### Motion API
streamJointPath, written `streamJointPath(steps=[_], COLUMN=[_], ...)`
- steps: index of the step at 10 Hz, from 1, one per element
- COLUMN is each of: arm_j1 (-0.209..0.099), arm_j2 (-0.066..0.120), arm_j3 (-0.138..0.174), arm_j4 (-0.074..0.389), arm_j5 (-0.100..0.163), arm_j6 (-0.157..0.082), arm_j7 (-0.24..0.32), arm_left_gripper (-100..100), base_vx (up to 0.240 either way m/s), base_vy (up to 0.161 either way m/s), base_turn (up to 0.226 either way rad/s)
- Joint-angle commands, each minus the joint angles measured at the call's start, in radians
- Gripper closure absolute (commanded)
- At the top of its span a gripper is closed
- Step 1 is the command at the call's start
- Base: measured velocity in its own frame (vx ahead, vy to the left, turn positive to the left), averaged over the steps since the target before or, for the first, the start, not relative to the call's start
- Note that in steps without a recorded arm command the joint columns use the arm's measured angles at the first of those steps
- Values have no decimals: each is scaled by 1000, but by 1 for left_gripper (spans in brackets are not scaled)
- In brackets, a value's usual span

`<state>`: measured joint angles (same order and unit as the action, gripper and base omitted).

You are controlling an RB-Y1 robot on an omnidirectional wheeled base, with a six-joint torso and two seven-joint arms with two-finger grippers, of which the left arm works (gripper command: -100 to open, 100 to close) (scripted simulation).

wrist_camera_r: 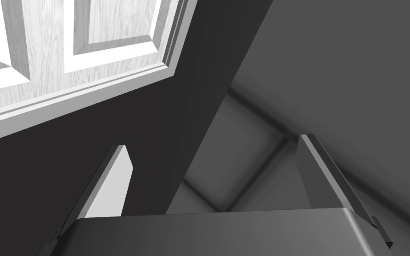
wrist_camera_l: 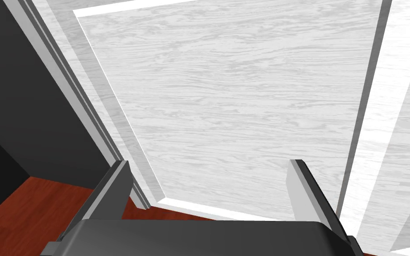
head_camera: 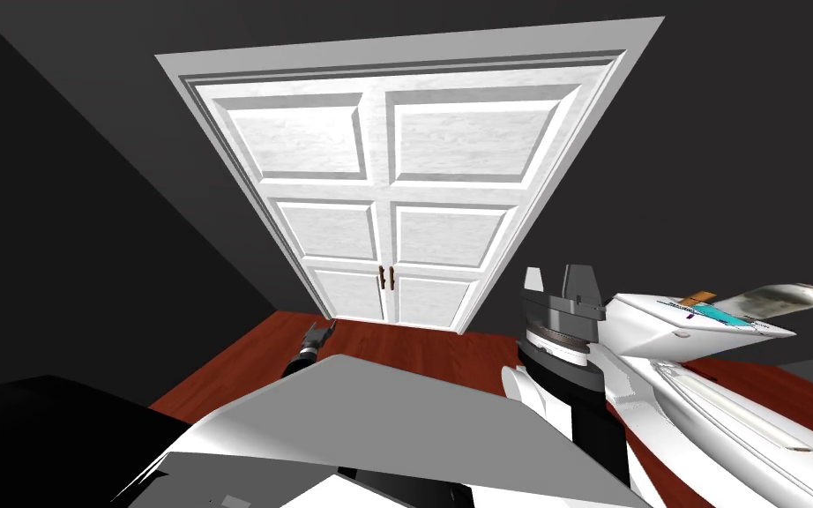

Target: Pull the door open

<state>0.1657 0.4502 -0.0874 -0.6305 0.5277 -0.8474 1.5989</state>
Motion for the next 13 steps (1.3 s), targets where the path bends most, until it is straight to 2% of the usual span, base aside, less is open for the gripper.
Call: streamJointPath(steps=[1, 2, 5, 6, 7, 9, 10, 12, 13], arm_j1=[2, -14, -14, -38, -38, -38, -56, -56, -72], arm_j2=[-3, -17, -17, -35, -35, -35, -46, -46, -55], arm_j3=[-12, -34, -34, -55, -55, -55, -69, -69, -79], arm_j4=[-12, -31, -31, -53, -27, -53, -68, -68, -81], arm_j5=[-5, -14, -14, -25, -25, -25, -32, -32, -37], arm_j6=[-2, -8, -8, -13, -13, -13, -15, -15, -17], arm_j7=[9, 17, 17, 24, 24, 24, 28, 28, 31], arm_left_gripper=[-100, -100, -100, -100, -100, -100, -100, -100, -100], base_vx=[-178, -119, 1, 84, 101, 30, 58, 53, 90], base_vy=[-80, -78, -16, -19, -18, -9, -28, -7, -17], base_turn=[-25, -135, -17, -182, -92, 22, -92, -47, -100])
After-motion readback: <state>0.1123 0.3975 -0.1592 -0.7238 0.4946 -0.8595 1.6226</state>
